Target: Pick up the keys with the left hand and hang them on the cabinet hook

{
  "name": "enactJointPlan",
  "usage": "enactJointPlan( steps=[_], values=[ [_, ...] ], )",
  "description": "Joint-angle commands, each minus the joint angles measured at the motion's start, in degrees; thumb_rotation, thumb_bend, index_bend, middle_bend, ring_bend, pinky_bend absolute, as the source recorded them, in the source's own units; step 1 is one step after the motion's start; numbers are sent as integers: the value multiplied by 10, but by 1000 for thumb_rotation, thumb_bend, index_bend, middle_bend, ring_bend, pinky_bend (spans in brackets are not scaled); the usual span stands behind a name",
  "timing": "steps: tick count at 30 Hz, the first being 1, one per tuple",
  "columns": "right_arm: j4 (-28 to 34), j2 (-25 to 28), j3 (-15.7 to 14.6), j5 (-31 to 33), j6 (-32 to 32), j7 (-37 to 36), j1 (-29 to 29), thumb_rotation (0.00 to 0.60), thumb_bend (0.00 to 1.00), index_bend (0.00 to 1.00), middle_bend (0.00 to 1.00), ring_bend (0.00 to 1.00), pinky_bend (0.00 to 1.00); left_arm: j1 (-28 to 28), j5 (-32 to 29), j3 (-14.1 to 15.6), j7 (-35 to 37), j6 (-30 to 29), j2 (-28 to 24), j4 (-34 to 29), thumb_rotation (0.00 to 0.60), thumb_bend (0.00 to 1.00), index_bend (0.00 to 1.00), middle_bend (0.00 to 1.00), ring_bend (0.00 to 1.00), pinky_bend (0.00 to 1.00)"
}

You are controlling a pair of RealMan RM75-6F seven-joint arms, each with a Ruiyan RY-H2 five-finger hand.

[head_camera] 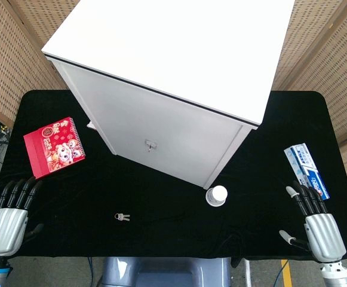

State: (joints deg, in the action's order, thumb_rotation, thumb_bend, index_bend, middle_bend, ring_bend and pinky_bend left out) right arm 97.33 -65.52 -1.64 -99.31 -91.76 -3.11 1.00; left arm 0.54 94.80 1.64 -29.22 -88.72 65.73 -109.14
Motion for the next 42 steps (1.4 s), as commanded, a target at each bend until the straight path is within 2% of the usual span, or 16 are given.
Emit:
enactJointPlan(
  steps=[1,29,30,32,33,34,36,38,40,41,42],
  values=[
    [0,0,0,0,-1,-1,0,600,106,0,0,0,0,0,0,0,-1,1,0,0,600,0,0,0,0,0],
    [2,3,-2,-2,-3,-2,-2,600,106,0,0,0,0,-5,-3,5,-2,15,2,-2,600,0,0,0,0,4],
    [2,3,-2,-2,-3,-1,-2,600,106,0,0,0,0,-6,-4,5,-3,18,3,-2,600,0,0,0,0,19],
    [3,3,-2,-1,-3,-1,-2,600,106,0,0,0,0,-7,-6,4,-2,21,4,-2,600,0,0,14,80,150],
    [3,2,-2,-1,-3,-1,-2,600,106,0,0,0,0,-9,-5,5,1,23,6,-1,600,4,0,39,132,211],
    [3,2,-2,0,-3,-1,-2,600,106,0,0,0,0,-11,-2,4,7,25,10,3,600,22,0,102,229,301],
    [3,3,-2,1,-1,-3,-2,600,106,0,0,0,0,-19,6,2,15,31,23,20,600,68,18,277,385,427],
    [3,3,-2,3,0,-5,-2,600,105,0,0,0,0,-24,9,-3,24,33,38,35,600,134,117,575,604,596],
    [3,3,-1,4,1,-6,-1,600,105,0,0,0,0,-29,3,-5,29,41,45,43,600,178,257,786,756,711],
    [3,4,-1,4,1,-7,-1,600,105,0,0,0,0,-32,0,-5,30,48,47,44,600,187,334,853,805,746],
    [3,4,-1,4,1,-8,-1,600,105,0,0,0,0,-36,-5,-5,31,56,49,46,600,191,371,875,821,756]
  ],
)
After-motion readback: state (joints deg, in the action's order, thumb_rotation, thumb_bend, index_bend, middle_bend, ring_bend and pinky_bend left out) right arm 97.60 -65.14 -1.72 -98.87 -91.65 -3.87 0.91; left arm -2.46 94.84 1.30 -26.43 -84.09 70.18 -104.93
